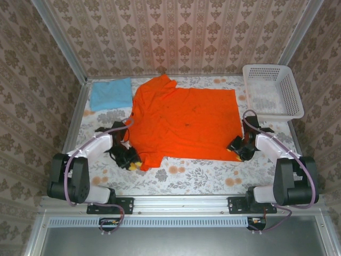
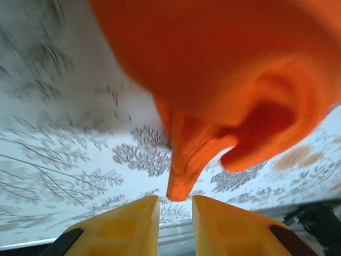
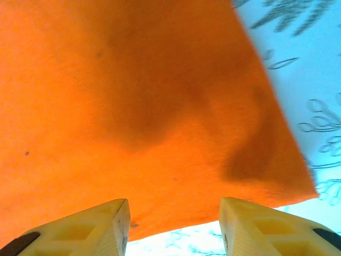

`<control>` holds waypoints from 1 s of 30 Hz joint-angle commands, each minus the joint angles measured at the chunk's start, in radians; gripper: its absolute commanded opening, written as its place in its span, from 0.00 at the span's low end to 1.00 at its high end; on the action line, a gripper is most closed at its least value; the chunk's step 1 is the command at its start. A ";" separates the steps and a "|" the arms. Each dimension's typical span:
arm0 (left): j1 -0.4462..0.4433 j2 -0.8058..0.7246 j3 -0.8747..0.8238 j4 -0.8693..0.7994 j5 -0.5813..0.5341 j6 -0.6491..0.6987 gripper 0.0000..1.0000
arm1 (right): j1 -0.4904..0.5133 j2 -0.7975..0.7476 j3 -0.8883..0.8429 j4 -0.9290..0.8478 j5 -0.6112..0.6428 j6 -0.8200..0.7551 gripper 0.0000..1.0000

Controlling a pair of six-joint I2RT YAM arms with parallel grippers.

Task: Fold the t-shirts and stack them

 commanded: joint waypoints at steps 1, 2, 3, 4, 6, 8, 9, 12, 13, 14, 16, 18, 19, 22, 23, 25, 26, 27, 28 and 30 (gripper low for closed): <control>-0.015 -0.040 -0.077 0.100 0.102 -0.119 0.26 | 0.044 -0.019 -0.001 0.017 -0.020 -0.018 0.50; -0.018 -0.048 -0.094 0.126 0.106 -0.139 0.29 | 0.053 -0.024 -0.004 0.019 -0.019 -0.017 0.50; -0.020 -0.050 -0.103 0.147 0.109 -0.150 0.32 | 0.061 -0.029 -0.009 0.024 -0.019 -0.015 0.50; -0.023 -0.045 -0.103 0.156 0.105 -0.153 0.33 | 0.067 -0.032 -0.013 0.029 -0.022 -0.015 0.50; -0.024 -0.020 -0.091 0.157 0.088 -0.136 0.36 | 0.080 -0.038 -0.018 0.032 -0.024 -0.019 0.50; -0.028 0.005 -0.072 0.172 0.078 -0.124 0.36 | 0.092 -0.043 -0.022 0.037 -0.024 -0.023 0.50; -0.032 0.016 -0.061 0.179 0.068 -0.119 0.36 | 0.096 -0.047 -0.024 0.040 -0.024 -0.025 0.50; -0.040 0.053 -0.029 0.201 0.046 -0.102 0.35 | 0.101 -0.063 -0.034 0.040 -0.010 -0.018 0.50; -0.043 0.070 -0.018 0.199 0.037 -0.092 0.32 | 0.101 -0.069 -0.037 0.035 0.001 -0.010 0.51; -0.047 0.091 -0.005 0.194 0.029 -0.075 0.27 | 0.101 -0.074 -0.037 0.021 0.019 0.000 0.51; -0.055 0.128 0.025 0.161 0.001 -0.034 0.15 | 0.097 -0.082 -0.026 -0.031 0.083 0.018 0.51; -0.065 0.153 0.072 0.075 -0.069 0.026 0.00 | 0.070 -0.086 -0.019 -0.078 0.140 0.035 0.51; -0.069 0.163 0.098 0.026 -0.107 0.051 0.00 | 0.048 -0.085 -0.019 -0.097 0.153 0.042 0.51; -0.077 0.176 0.177 -0.143 -0.212 0.130 0.00 | -0.032 -0.068 -0.024 -0.137 0.159 0.061 0.49; -0.078 0.173 0.194 -0.187 -0.231 0.146 0.00 | -0.056 -0.063 -0.028 -0.139 0.154 0.062 0.49; -0.081 0.166 0.215 -0.233 -0.243 0.164 0.00 | -0.076 -0.054 -0.033 -0.129 0.152 0.060 0.48; -0.084 0.164 0.224 -0.251 -0.245 0.167 0.00 | -0.086 -0.046 -0.033 -0.125 0.150 0.059 0.48; -0.091 0.163 0.227 -0.262 -0.241 0.168 0.00 | -0.092 -0.037 -0.033 -0.123 0.146 0.059 0.47; -0.098 0.164 0.229 -0.266 -0.234 0.168 0.00 | -0.097 -0.028 -0.033 -0.123 0.144 0.059 0.47; -0.123 0.172 0.227 -0.268 -0.223 0.162 0.00 | -0.104 -0.013 -0.032 -0.124 0.143 0.061 0.47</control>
